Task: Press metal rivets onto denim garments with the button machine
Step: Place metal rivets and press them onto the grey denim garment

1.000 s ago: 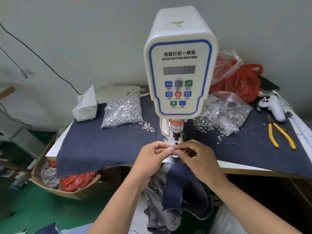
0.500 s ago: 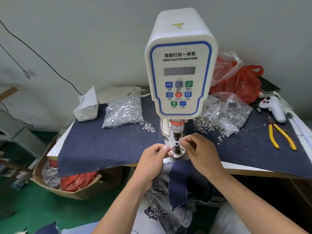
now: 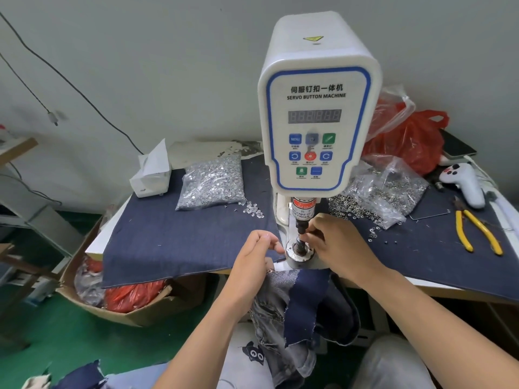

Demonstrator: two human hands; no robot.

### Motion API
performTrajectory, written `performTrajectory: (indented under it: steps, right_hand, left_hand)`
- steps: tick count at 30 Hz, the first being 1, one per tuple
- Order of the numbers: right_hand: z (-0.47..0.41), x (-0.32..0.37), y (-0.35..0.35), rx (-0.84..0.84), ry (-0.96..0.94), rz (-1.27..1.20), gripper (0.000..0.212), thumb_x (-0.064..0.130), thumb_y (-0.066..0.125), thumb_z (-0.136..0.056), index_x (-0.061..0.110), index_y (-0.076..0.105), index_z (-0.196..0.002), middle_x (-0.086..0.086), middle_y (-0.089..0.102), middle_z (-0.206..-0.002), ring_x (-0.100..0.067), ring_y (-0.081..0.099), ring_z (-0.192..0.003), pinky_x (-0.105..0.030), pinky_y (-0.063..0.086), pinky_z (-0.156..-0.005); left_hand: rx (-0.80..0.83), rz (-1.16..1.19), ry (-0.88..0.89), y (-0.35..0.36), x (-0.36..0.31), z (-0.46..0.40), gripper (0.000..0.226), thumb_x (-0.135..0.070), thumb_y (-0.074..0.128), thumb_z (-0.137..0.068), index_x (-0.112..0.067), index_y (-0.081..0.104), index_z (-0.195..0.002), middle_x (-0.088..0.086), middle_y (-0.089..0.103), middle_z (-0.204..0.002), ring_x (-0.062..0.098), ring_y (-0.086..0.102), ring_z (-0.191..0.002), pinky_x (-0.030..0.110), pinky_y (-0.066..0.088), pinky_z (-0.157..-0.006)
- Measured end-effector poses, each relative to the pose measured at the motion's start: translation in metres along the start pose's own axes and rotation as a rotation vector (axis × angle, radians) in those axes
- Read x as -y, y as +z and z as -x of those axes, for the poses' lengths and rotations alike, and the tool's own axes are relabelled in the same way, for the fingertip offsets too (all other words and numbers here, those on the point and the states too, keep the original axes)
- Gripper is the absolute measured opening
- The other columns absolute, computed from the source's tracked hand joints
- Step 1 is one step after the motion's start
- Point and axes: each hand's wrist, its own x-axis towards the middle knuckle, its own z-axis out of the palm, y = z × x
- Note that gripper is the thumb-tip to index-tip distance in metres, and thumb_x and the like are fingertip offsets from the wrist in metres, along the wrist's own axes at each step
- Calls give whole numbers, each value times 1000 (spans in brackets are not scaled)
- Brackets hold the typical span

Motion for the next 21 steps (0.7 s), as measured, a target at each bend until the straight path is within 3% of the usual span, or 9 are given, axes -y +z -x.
performTrajectory:
  steps: [4, 7, 10, 14, 21]
  right_hand:
    - [-2, -3, 1, -27, -23, -18, 16, 23, 80, -89, 9, 72, -88, 7, 63, -82, -18, 62, -80, -24, 35, -71]
    - [-3, -6, 1, -29, -26, -47, 16, 25, 81, -87, 11, 74, -87, 18, 55, -78, -7, 52, -74, -10, 33, -66]
    - [-3, -8, 1, -19, -19, -90, 14, 25, 84, -85, 13, 76, -86, 25, 52, -73, 7, 51, -68, 0, 34, -71]
    - [-3, -12, 2, -16, 4, -145, 9, 24, 85, -83, 19, 78, -85, 28, 57, -73, 19, 56, -81, -1, 35, -74]
    - [-2, -13, 6, -40, 13, -169, 9, 21, 87, -81, 18, 80, -87, 25, 60, -73, 18, 58, -80, 0, 36, -74]
  left_hand:
    - [1, 25, 0, 0, -3, 3, 27, -31, 38, -113, -21, 60, -100, -9, 73, -93, 13, 40, -65, 26, 36, -65]
    - [5, 33, 7, -1, -4, 4, 26, -31, 38, -113, -21, 60, -102, -9, 73, -94, 15, 39, -64, 23, 36, -60]
    - [20, 72, 14, -1, -6, 6, 25, -30, 39, -113, -19, 60, -104, -7, 72, -96, 13, 40, -59, 17, 37, -52]
    - [35, 97, 33, -1, -7, 7, 27, -32, 38, -113, -21, 61, -102, -6, 72, -97, 14, 41, -60, 19, 37, -52]
    - [68, 80, 77, -1, -6, 7, 30, -39, 36, -112, -28, 62, -101, -6, 73, -105, 13, 42, -63, 20, 36, -51]
